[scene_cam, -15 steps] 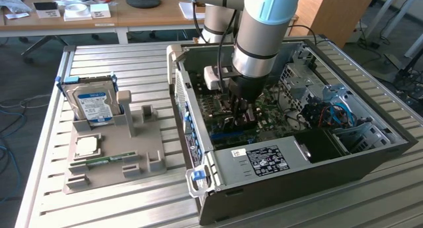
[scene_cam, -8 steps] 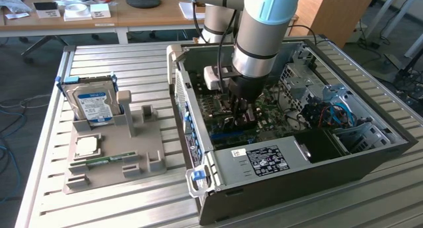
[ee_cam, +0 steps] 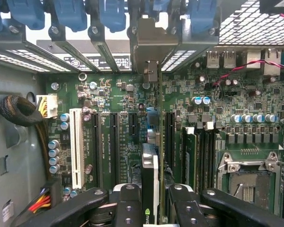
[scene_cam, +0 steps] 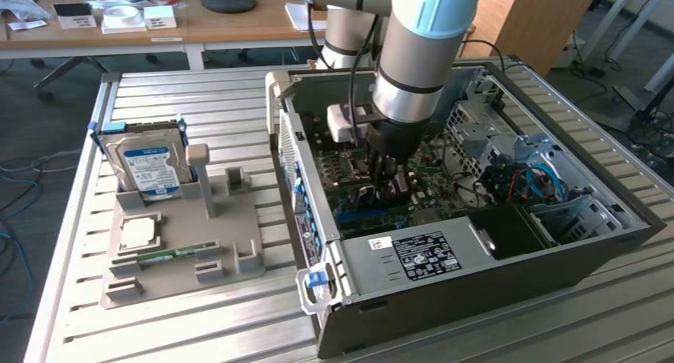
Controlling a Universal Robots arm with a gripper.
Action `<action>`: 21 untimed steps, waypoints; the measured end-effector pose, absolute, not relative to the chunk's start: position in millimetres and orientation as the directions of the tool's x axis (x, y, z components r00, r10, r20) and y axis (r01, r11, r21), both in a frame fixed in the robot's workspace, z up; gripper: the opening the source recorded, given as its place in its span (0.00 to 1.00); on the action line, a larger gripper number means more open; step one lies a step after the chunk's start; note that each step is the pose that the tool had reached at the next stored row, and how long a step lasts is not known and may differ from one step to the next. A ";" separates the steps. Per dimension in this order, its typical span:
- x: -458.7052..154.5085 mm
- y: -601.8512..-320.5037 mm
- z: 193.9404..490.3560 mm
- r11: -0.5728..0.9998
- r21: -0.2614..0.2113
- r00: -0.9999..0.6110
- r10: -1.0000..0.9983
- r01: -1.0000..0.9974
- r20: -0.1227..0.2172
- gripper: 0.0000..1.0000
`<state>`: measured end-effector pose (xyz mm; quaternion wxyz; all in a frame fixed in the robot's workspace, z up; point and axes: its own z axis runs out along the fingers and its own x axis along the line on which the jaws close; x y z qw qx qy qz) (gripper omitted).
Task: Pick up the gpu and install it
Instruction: 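Insert the gpu into the slot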
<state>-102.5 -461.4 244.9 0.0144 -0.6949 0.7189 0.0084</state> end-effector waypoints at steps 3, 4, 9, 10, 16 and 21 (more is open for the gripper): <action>-103.3 -461.4 245.5 0.034 -0.011 -0.034 -0.999 -0.999 -0.031 0.27; -103.8 -461.4 245.6 0.034 -0.014 -0.033 -0.999 -0.999 -0.030 0.27; -104.6 -461.4 245.6 0.031 -0.033 -0.030 -0.999 -0.999 -0.027 0.27; -104.8 -461.4 245.6 0.031 -0.033 -0.030 -0.999 -0.999 -0.027 0.27; -105.2 -461.5 246.5 0.031 -0.033 -0.030 -0.999 -0.999 -0.027 0.27; -105.2 -461.4 251.6 0.031 -0.033 -0.030 -0.999 -0.999 -0.027 0.27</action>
